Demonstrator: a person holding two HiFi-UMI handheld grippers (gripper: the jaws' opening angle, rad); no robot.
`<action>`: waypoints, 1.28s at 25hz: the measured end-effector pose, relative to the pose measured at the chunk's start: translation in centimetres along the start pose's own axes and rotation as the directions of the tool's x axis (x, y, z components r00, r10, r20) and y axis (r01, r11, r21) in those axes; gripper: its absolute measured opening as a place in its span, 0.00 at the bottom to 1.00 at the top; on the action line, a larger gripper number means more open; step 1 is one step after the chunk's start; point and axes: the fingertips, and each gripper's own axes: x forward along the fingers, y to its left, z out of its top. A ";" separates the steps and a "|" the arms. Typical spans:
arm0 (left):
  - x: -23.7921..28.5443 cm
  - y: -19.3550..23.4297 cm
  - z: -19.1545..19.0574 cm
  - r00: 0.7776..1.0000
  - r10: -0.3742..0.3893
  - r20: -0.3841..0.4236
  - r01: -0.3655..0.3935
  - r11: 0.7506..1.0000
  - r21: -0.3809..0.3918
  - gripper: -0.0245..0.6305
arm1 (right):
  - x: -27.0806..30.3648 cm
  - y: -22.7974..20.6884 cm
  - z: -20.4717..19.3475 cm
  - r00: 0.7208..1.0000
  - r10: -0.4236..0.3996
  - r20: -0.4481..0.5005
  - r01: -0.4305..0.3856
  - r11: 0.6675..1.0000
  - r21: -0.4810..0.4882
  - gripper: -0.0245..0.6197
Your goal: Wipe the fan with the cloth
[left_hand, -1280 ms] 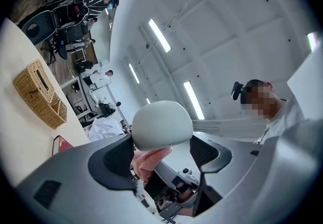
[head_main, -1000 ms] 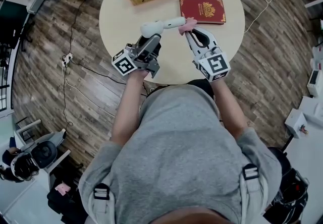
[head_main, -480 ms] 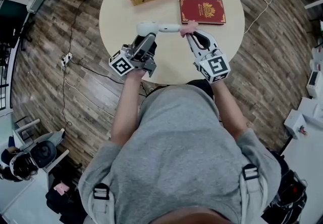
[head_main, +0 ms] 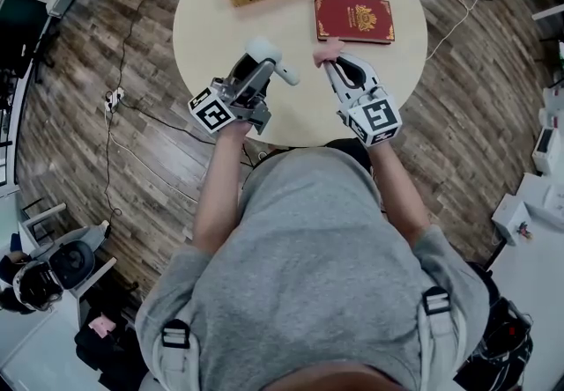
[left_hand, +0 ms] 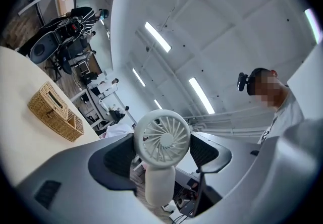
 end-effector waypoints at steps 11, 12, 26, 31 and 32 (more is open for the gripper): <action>0.3 0.4 -2.4 0.963 0.172 -0.209 -0.107 0.951 0.289 0.59 | 0.1 1.5 -0.5 0.997 0.072 -0.025 -0.072 0.997 -0.002 0.10; 0.4 0.4 -2.7 0.956 0.185 -0.229 -0.107 0.944 0.313 0.59 | 0.1 1.5 -0.6 0.997 0.073 -0.029 -0.073 0.997 -0.002 0.10; -0.4 1.1 -6.2 0.861 0.338 -0.380 -0.086 0.833 0.547 0.59 | -0.5 1.5 -2.9 0.994 0.063 -0.089 -0.066 0.998 -0.020 0.10; -0.8 1.1 -6.5 0.864 0.331 -0.379 -0.087 0.841 0.534 0.59 | -0.6 1.0 -4.3 0.992 0.055 -0.113 -0.052 0.998 0.029 0.10; -0.9 1.2 -6.6 0.861 0.335 -0.382 -0.088 0.839 0.538 0.59 | -0.6 1.0 -4.6 0.991 0.053 -0.120 -0.049 0.998 0.034 0.10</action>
